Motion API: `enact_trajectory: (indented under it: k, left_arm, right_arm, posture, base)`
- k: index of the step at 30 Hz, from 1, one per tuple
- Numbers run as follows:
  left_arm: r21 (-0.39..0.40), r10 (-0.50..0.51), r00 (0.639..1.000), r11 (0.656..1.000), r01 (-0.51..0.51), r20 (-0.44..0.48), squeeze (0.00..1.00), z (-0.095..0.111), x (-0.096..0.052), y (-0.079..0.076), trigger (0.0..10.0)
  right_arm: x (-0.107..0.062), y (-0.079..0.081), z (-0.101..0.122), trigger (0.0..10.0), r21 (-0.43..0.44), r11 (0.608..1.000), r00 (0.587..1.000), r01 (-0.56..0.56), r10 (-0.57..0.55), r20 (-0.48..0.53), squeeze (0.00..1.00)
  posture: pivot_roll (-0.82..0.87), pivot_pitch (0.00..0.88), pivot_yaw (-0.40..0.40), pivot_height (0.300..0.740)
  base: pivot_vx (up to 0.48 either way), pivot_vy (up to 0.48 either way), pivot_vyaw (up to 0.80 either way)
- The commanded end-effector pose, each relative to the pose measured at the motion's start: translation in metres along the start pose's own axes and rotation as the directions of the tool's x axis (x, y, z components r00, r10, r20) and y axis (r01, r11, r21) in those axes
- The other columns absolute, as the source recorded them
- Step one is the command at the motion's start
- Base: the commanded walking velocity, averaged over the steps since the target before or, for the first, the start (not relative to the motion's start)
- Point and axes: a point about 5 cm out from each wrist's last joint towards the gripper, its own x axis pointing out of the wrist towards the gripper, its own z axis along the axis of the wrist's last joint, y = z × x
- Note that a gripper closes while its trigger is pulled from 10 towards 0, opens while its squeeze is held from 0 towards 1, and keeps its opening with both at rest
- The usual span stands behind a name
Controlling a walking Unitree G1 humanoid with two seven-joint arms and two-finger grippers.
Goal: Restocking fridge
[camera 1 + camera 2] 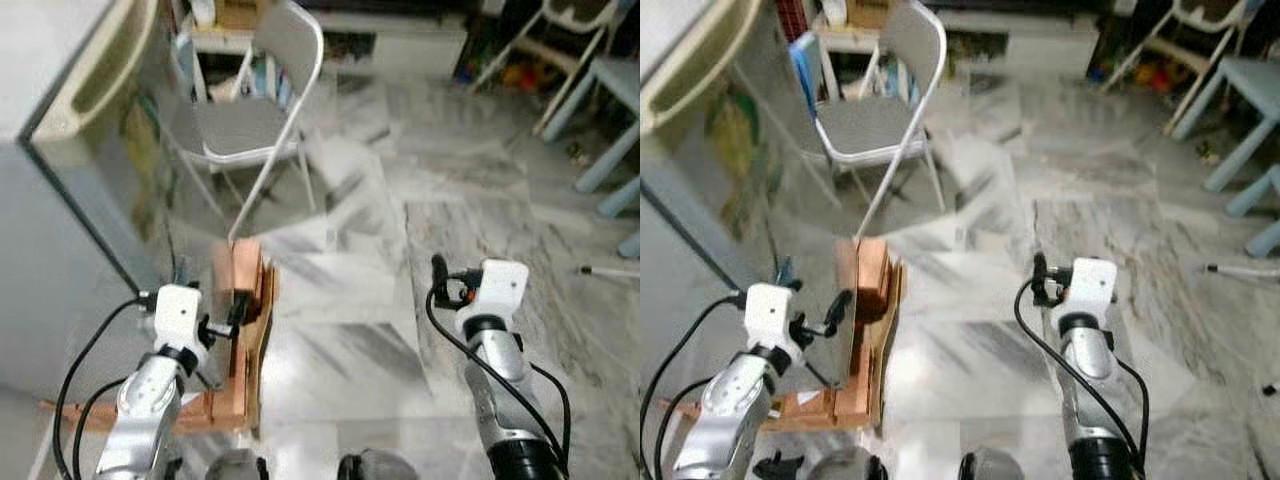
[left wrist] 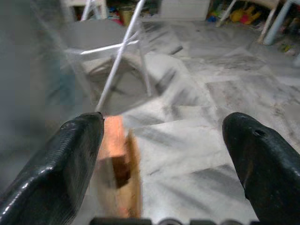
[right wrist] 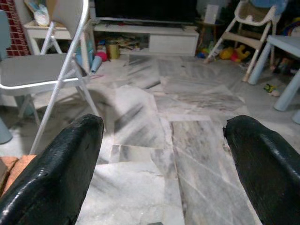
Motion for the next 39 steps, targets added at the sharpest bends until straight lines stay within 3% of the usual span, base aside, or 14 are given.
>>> enact_trajectory:
  k: [1,6,11,14,17,24,27,33,39]
  left_arm:
    - [-0.001,-0.010,1.000,1.000,0.010,0.002,0.00,0.000,-0.003,-0.001,10.0]
    - [-0.003,-0.005,1.000,1.000,0.005,-0.024,0.00,-0.007,-0.012,0.004,10.0]
    - [0.041,0.173,0.985,0.984,-0.174,0.006,0.00,-0.005,-0.014,0.026,10.0]
    - [-0.005,0.227,0.974,0.974,-0.227,0.003,0.00,-0.005,-0.011,0.031,10.0]
    - [0.005,0.273,0.962,0.962,-0.273,0.002,0.00,-0.006,-0.011,0.038,10.0]
    - [-0.047,0.233,0.972,0.972,-0.231,0.041,0.00,0.003,-0.002,0.034,10.0]
    - [-0.060,0.197,0.979,0.979,-0.194,0.048,0.00,0.006,0.002,0.029,10.0]
    - [-0.055,0.178,0.982,0.983,-0.175,0.062,0.00,0.010,0.008,0.027,10.0]
    - [-0.058,0.179,0.978,0.983,-0.174,0.103,0.00,0.022,0.020,0.027,10.0]
  right_arm:
    - [0.000,-0.001,0.001,10.0,-0.008,1.000,1.000,-0.007,0.007,0.003,0.00]
    - [0.000,-0.001,0.001,10.0,-0.011,1.000,1.000,-0.012,0.012,-0.001,0.00]
    - [0.000,-0.001,-0.001,10.0,-0.022,0.999,0.999,-0.031,0.030,-0.018,0.00]
    - [-0.001,-0.003,-0.003,10.0,-0.033,0.999,0.999,-0.036,0.035,-0.036,0.00]
    - [-0.003,-0.005,-0.005,10.0,-0.044,0.998,0.998,-0.041,0.039,-0.043,0.00]
    - [-0.004,-0.010,-0.007,10.0,-0.057,0.997,0.997,-0.043,0.040,-0.059,0.00]
    - [-0.006,-0.013,-0.011,10.0,-0.116,0.992,0.996,-0.040,0.031,-0.081,0.00]
    - [-0.007,-0.016,-0.017,10.0,-0.093,0.994,0.992,-0.054,0.043,-0.119,0.00]
    - [-0.024,-0.017,-0.031,10.0,-0.043,0.984,0.963,-0.175,0.162,-0.217,0.00]
  posture:
    - [0.10,0.049,-0.045,0.740]
    - [0.10,0.052,-0.052,0.740]
    - [0.11,0.056,-0.063,0.740]
    - [0.11,0.058,-0.069,0.740]
    - [0.11,0.061,-0.074,0.740]
    - [0.10,0.065,-0.077,0.740]
    - [0.10,0.066,-0.078,0.740]
    - [0.10,0.068,-0.079,0.740]
    - [0.09,0.068,-0.082,0.740]
  base:
    - [0.000,0.000,0.00]
    - [0.000,0.000,0.00]
    - [0.000,0.000,0.00]
    - [0.000,0.000,0.00]
    - [0.000,0.000,0.00]
    - [0.000,0.000,0.00]
    - [0.000,0.000,0.00]
    - [0.000,0.000,0.00]
    - [0.000,0.000,0.00]
